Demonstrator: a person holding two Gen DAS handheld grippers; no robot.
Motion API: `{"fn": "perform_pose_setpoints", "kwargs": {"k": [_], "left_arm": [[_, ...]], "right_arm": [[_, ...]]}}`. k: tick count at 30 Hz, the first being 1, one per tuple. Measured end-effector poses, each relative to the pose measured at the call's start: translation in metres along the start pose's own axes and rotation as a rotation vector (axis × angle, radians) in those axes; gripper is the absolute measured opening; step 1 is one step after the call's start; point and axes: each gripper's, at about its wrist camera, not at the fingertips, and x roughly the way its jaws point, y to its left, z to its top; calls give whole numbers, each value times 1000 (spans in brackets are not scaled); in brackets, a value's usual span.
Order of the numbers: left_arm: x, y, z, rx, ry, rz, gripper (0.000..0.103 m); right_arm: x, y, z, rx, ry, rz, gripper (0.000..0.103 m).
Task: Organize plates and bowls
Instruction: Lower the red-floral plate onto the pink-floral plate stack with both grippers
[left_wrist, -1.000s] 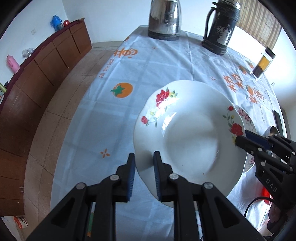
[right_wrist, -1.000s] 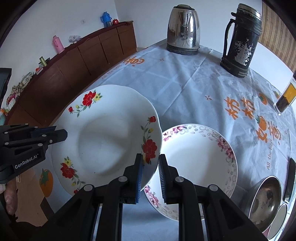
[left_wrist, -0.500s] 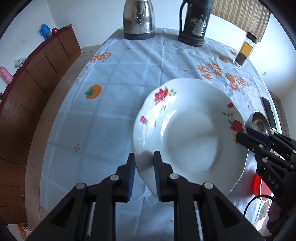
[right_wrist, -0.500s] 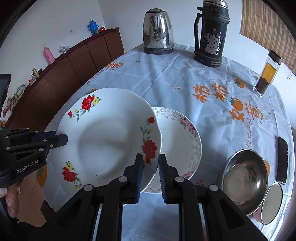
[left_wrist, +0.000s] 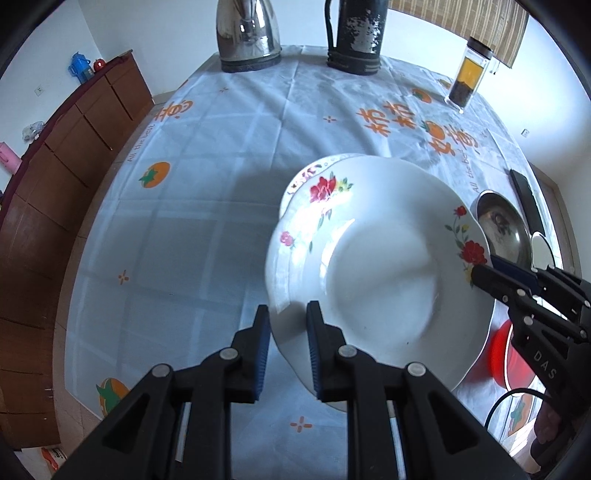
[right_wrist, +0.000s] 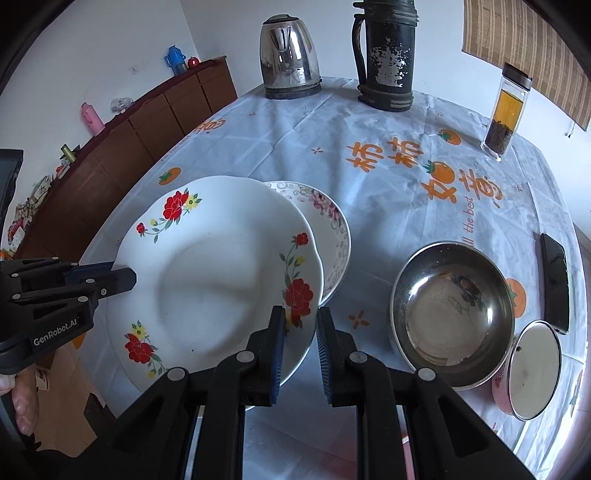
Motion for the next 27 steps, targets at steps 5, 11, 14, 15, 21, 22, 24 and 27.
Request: {"fn": "perform_pose_setpoints", "kwargs": {"k": [5, 11, 14, 15, 21, 22, 24, 27], "left_arm": [[2, -9, 3, 39, 4, -9, 17], [8, -11, 17, 95, 1, -34, 17], [10, -12, 23, 127, 3, -55, 17], [11, -12, 25, 133, 0, -58, 17], [20, -9, 35, 167, 11, -90, 17], [21, -8, 36, 173, 13, -93, 17], [24, -7, 39, 182, 15, -95, 17], [28, -6, 43, 191, 20, -104, 17]], "right_arm": [[-1, -9, -6, 33, 2, -13, 19], [-1, -10, -6, 71, 0, -53, 19], [-1, -13, -4, 104, 0, -80, 19], [-1, -13, -2, 109, -1, -89, 19], [2, -11, 2, 148, 4, -126, 19], [3, -11, 3, 155, 6, -130, 19], [5, -10, 4, 166, 10, -138, 19], [8, -8, 6, 175, 14, -147, 19]]}}
